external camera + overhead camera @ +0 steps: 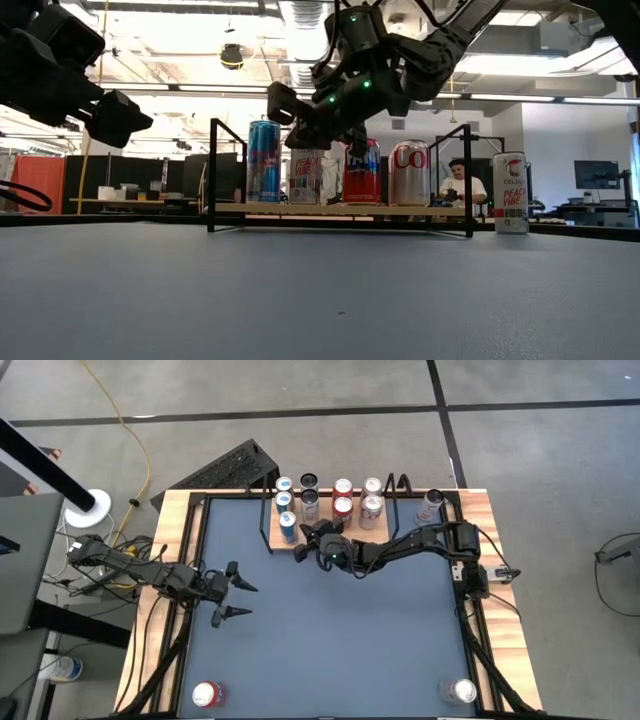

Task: Place canned beverage on shelf
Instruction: Put the blue soda can on the shelf aligned with the other blue soda cans

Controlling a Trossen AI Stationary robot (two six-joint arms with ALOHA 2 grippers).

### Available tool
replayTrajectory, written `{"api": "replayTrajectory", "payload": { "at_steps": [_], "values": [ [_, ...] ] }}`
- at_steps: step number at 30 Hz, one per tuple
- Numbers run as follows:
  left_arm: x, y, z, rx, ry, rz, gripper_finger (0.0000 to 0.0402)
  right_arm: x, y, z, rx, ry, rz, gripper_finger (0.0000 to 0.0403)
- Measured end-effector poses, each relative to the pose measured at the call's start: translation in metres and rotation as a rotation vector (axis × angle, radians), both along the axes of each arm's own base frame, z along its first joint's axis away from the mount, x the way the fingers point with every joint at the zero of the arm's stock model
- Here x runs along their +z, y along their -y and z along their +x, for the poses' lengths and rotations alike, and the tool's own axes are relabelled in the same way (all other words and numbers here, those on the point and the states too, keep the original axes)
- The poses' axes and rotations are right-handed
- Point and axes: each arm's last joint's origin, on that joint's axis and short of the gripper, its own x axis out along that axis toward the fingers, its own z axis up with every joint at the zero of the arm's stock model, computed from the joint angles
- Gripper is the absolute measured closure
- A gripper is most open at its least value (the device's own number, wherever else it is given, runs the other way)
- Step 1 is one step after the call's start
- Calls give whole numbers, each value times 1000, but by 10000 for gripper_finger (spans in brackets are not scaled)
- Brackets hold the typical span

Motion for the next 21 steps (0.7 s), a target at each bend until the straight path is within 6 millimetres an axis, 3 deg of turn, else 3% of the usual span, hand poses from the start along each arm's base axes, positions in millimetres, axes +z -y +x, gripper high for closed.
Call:
{"api": "replayTrajectory", "payload": {
  "at_steps": [21],
  "values": [
    [-2, 0, 0, -14, -18, 12, 100, -11, -8, -3, -26, -96, 39, 403]
  ]
}}
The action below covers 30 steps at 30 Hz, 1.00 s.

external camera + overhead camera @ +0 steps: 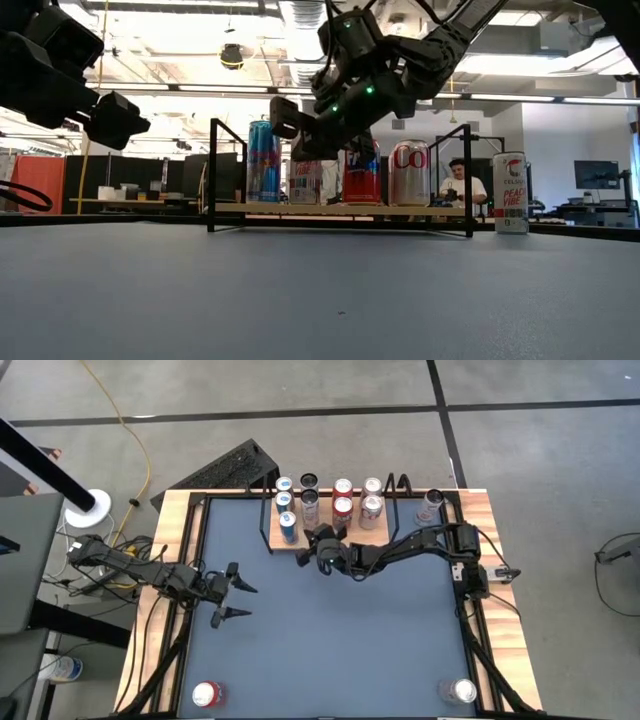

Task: Place canned beverage on shelf
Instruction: Put the blue soda can on the shelf aligned with the other blue soda cans

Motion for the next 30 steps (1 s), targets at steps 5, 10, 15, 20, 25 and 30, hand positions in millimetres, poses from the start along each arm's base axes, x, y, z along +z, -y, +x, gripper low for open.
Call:
{"api": "replayTrajectory", "payload": {
  "at_steps": [5, 10, 15, 20, 25, 30],
  "values": [
    [0, 0, 0, 1, -2, -8, 100, 0, -3, 0, 10, 4, 5, 403],
    [1, 0, 0, 4, 8, -11, 100, 0, -7, 1, 23, 8, 7, 403],
    [1, 0, 0, 4, 12, -15, 100, 2, -6, 2, 24, 31, 5, 403],
    [3, 0, 0, 4, 26, -14, 100, 5, -6, 4, 47, 66, 7, 403],
    [3, 0, 0, 4, 27, -11, 100, 6, -9, 5, 61, 81, 8, 403],
    [3, 0, 0, 5, 28, -11, 100, 8, -7, 6, 79, 113, 8, 403]
  ]
}}
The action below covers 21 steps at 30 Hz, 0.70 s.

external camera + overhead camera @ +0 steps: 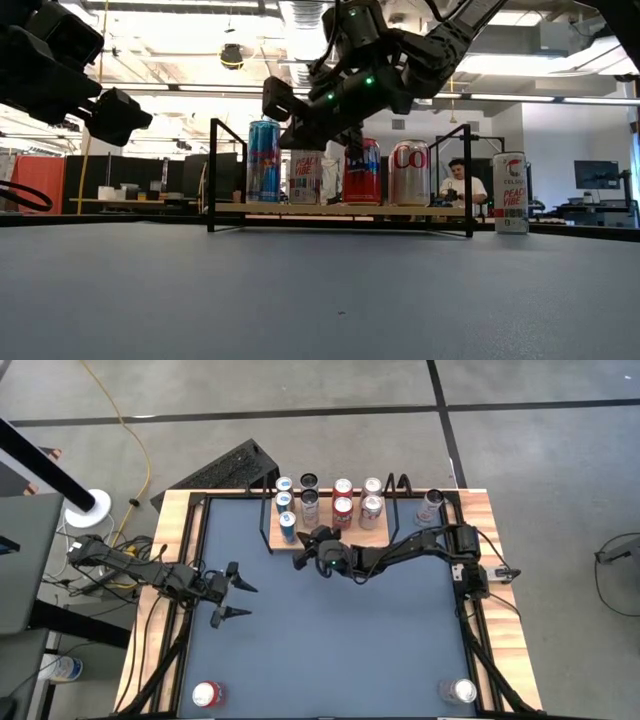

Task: Place canned beverage on shelf
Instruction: Put the blue soda can on the shelf aligned with the other blue soda cans

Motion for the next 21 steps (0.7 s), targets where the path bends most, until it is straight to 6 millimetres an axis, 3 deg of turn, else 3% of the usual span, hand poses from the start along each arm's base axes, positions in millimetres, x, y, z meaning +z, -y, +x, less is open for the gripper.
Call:
{"api": "replayTrajectory", "payload": {
  "at_steps": [21],
  "values": [
    [1, 0, 0, -13, 12, -12, 100, 13, 15, 6, 33, 47, 7, 403]
  ]
}}
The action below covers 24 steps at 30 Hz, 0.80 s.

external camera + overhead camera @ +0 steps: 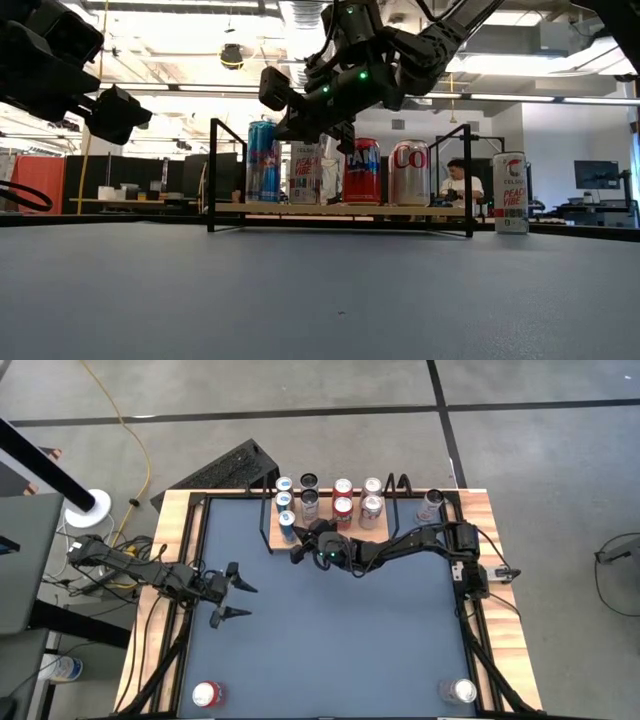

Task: Place canned beverage on shelf
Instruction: Put the blue soda can on the shelf aligned with the other blue soda cans

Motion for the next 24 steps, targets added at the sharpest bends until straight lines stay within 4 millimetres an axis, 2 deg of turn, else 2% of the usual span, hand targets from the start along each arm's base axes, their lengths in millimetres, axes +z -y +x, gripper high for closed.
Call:
{"api": "replayTrajectory", "payload": {
  "at_steps": [11, 24],
  "values": [
    [0, 0, 0, -16, 0, 2, 100, -6, -6, 0, -3, -48, 66, 403],
    [0, 0, 0, -17, 0, 15, 100, -6, 2, -1, -26, -37, 83, 403]
  ]
}}
